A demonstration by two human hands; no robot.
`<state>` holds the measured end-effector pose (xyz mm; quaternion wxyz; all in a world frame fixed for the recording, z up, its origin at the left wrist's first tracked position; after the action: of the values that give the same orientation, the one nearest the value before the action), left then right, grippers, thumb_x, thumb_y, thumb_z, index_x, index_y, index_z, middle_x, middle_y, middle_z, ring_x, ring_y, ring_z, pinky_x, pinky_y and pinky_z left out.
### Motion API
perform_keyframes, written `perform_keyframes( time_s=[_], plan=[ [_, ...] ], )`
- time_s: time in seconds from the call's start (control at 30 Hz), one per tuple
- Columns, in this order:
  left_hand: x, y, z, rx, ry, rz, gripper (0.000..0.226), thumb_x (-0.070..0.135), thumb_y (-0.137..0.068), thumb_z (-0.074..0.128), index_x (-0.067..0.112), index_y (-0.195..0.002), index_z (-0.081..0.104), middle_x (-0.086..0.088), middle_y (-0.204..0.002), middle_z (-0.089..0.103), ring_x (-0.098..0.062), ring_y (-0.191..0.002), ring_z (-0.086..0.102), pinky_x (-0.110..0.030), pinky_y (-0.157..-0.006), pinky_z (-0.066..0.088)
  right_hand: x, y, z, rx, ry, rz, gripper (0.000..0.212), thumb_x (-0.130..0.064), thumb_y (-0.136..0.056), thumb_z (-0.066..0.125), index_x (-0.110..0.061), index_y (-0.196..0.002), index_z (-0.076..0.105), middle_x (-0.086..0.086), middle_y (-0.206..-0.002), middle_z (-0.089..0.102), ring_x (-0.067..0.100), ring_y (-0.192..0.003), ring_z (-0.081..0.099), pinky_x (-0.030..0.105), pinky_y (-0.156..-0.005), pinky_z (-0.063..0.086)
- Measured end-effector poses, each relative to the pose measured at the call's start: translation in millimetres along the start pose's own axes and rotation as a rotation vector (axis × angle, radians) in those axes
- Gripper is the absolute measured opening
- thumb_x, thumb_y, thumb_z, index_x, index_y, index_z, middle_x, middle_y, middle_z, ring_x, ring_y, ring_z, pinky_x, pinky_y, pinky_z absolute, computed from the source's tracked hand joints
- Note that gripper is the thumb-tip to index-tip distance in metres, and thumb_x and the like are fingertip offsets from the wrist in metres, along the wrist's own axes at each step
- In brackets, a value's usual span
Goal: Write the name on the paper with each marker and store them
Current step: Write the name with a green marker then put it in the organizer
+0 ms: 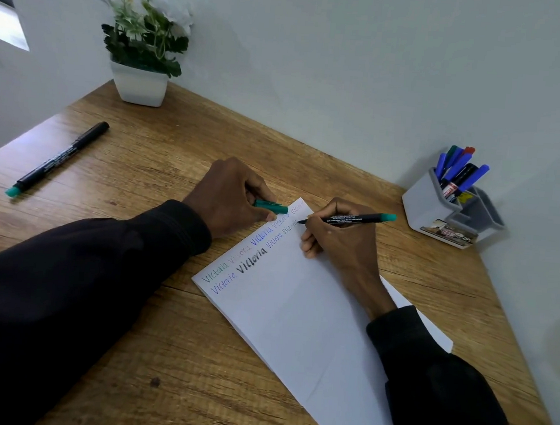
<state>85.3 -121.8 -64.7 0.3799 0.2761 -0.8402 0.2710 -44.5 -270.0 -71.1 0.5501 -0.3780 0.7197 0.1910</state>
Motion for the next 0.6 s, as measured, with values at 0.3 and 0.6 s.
perform_keyframes(
  time_s=[0.3,0.6],
  plan=[
    [0.7,0.2,-0.9,0.008,0.003,0.001,0.028,0.017,-0.066,0.089,0.016,-0.092,0.078,0.014,-0.076,0.069,-0.001,-0.063,0.06,-0.009,-0.058,0.05,-1.8,2.6,2.1,-0.068,-0.008,-0.045,0.014,0.013,-0.085,0.06,0.01,-0.072,0.06,0.022,-0.059,0.067,0.028,-0.043,0.06,0.028,-0.041,0.046],
    [1.2,0.6,-0.2,-0.004,-0.002,0.007,0.029,0.017,-0.067,0.088,0.014,-0.094,0.077,0.014,-0.078,0.069,0.001,-0.063,0.06,-0.005,-0.057,0.047,-1.5,2.3,2.2,-0.073,0.03,-0.075,0.014,0.01,-0.086,0.063,0.009,-0.072,0.062,0.022,-0.061,0.068,0.027,-0.043,0.061,0.028,-0.041,0.047]
  ],
)
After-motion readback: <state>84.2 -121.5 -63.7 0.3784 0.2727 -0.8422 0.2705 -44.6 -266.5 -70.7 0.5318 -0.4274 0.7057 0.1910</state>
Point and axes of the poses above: each hand's wrist, its own y-axis away from the middle knuckle, its own z-axis out of the palm, x = y × z, the point moved 6 cm from there along -y, towards the middle knuckle
